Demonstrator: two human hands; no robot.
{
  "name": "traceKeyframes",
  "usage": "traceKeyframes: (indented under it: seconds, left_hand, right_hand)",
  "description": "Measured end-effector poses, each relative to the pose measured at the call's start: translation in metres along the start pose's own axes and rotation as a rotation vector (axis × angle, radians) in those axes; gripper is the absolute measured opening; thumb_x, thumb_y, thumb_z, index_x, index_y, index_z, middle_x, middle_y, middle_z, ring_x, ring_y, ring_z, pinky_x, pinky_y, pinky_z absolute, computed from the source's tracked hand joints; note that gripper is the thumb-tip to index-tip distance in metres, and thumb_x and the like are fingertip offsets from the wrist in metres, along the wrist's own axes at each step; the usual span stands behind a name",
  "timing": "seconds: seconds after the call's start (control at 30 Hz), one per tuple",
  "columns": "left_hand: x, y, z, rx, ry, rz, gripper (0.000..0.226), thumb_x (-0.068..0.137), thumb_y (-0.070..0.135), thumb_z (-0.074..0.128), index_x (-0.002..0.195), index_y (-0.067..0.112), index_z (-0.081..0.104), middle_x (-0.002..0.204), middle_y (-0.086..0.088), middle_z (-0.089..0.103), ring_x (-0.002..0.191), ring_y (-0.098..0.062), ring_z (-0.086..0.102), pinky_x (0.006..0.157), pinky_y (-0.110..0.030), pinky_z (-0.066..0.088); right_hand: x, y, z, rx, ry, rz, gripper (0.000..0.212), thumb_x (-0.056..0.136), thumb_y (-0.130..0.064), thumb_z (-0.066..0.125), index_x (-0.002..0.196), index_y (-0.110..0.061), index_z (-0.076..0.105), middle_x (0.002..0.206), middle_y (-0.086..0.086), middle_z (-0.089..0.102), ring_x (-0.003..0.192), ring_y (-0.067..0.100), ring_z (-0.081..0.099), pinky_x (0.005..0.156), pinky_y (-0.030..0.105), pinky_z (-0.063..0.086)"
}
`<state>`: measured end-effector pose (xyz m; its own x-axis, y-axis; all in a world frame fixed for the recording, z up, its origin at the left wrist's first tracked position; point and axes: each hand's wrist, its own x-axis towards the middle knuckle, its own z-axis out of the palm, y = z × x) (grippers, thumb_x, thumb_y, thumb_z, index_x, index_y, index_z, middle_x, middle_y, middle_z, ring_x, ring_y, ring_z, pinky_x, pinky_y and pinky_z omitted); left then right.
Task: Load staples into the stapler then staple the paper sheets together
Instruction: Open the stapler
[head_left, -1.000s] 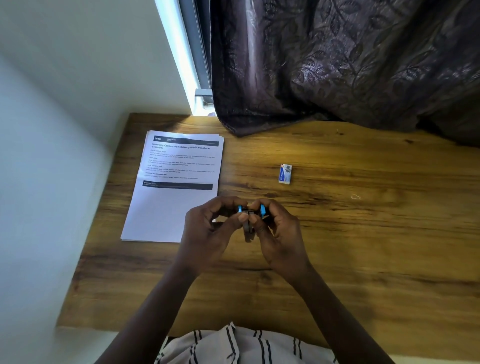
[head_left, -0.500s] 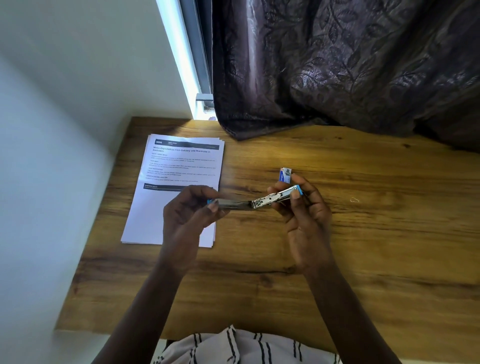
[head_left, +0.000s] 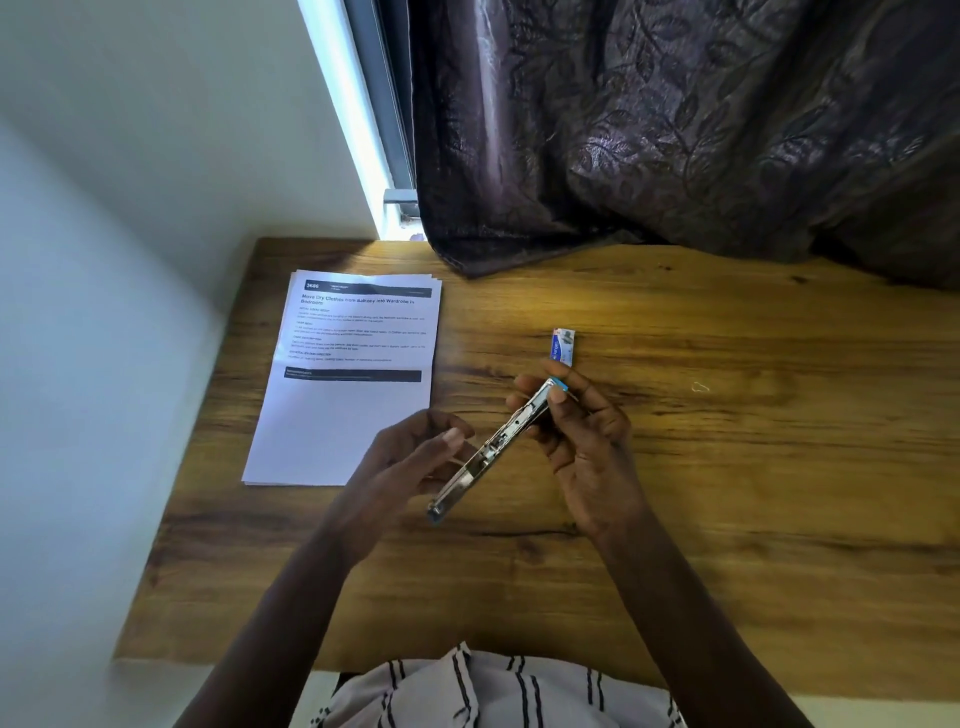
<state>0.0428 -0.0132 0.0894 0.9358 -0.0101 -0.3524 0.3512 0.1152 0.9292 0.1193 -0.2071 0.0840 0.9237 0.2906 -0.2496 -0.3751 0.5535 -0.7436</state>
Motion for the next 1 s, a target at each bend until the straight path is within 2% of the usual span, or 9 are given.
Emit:
traceKeyframes:
  seconds: [0.07,0.13,0.23,0.33,0.43,0.6,0.8,0.9,1.0]
  left_hand:
    - [0.004,0.011,0.015,-0.010,0.028,-0.037,0.049,0.095,0.045,0.067,0.123,0.005,0.061,0.111,-0.021,0.074,0.099,-0.038,0.075,0.079,-0.031,0.062]
    - [0.009,0.020,0.027,-0.049,0.046,-0.063,0.051,0.089,0.043,0.064,0.125,0.006,0.060,0.111,-0.021,0.075,0.096,-0.037,0.076,0.074,-0.030,0.061]
    - [0.018,0.026,0.037,-0.081,0.065,-0.107,0.050,0.087,0.041,0.069,0.123,0.007,0.062,0.107,-0.019,0.076,0.092,-0.032,0.077,0.074,-0.037,0.063]
    - [0.023,0.024,0.043,-0.035,0.092,-0.146,0.052,0.082,0.043,0.074,0.120,0.009,0.066,0.092,-0.012,0.077,0.080,-0.028,0.074,0.082,-0.047,0.061]
    - [0.026,0.016,0.046,-0.105,0.089,-0.144,0.044,0.086,0.035,0.076,0.119,0.007,0.067,0.087,-0.011,0.074,0.080,-0.022,0.071,0.075,-0.040,0.061]
    - [0.029,0.012,0.050,-0.279,0.056,-0.183,0.028,0.095,0.016,0.070,0.119,0.002,0.068,0.090,-0.015,0.070,0.080,-0.019,0.069,0.073,-0.038,0.058]
    - [0.031,0.008,0.055,-0.336,0.105,-0.237,0.021,0.099,0.006,0.056,0.115,-0.002,0.067,0.086,-0.015,0.067,0.077,-0.019,0.065,0.070,-0.036,0.055]
    - [0.032,0.012,0.056,-0.369,0.083,-0.240,0.022,0.097,0.000,0.050,0.113,0.000,0.065,0.088,-0.017,0.065,0.076,-0.019,0.066,0.068,-0.034,0.055]
    - [0.031,0.012,0.055,-0.414,0.054,-0.235,0.032,0.094,-0.002,0.049,0.124,-0.006,0.059,0.095,-0.020,0.065,0.079,-0.021,0.066,0.069,-0.033,0.058]
  right_hand:
    - [-0.002,0.001,0.002,-0.059,-0.040,-0.001,0.030,0.100,-0.004,0.052,0.127,-0.009,0.064,0.111,0.017,0.075,0.096,0.026,0.074,0.075,0.028,0.060]
    - [-0.003,0.002,0.002,-0.114,-0.067,-0.004,0.033,0.097,-0.009,0.056,0.128,-0.012,0.065,0.113,0.017,0.075,0.098,0.026,0.072,0.076,0.029,0.059]
    - [-0.005,0.002,0.002,-0.166,-0.096,-0.007,0.035,0.095,-0.013,0.059,0.130,-0.015,0.066,0.116,0.016,0.075,0.098,0.025,0.070,0.076,0.030,0.058]
    - [-0.004,0.002,0.001,-0.198,-0.111,-0.008,0.038,0.098,-0.008,0.057,0.136,-0.009,0.061,0.118,0.020,0.073,0.105,0.029,0.071,0.082,0.034,0.059]
    - [-0.005,0.000,0.001,-0.189,-0.118,-0.005,0.037,0.098,-0.007,0.057,0.135,-0.009,0.062,0.115,0.018,0.074,0.104,0.026,0.072,0.079,0.028,0.058]
    - [-0.006,-0.004,-0.004,-0.178,-0.129,0.003,0.035,0.096,-0.009,0.057,0.130,-0.014,0.065,0.113,0.015,0.076,0.102,0.022,0.073,0.078,0.024,0.057]
    - [-0.004,0.002,-0.006,-0.224,-0.129,0.000,0.039,0.093,-0.016,0.062,0.132,-0.013,0.066,0.116,0.019,0.075,0.099,0.026,0.068,0.080,0.031,0.057]
    - [-0.002,0.002,-0.005,-0.221,-0.126,-0.012,0.033,0.097,-0.008,0.058,0.129,-0.011,0.066,0.110,0.016,0.076,0.094,0.020,0.071,0.076,0.026,0.057]
    - [0.000,0.003,-0.008,-0.186,-0.111,-0.013,0.029,0.100,-0.002,0.054,0.124,-0.010,0.068,0.108,0.017,0.075,0.098,0.025,0.071,0.079,0.027,0.057]
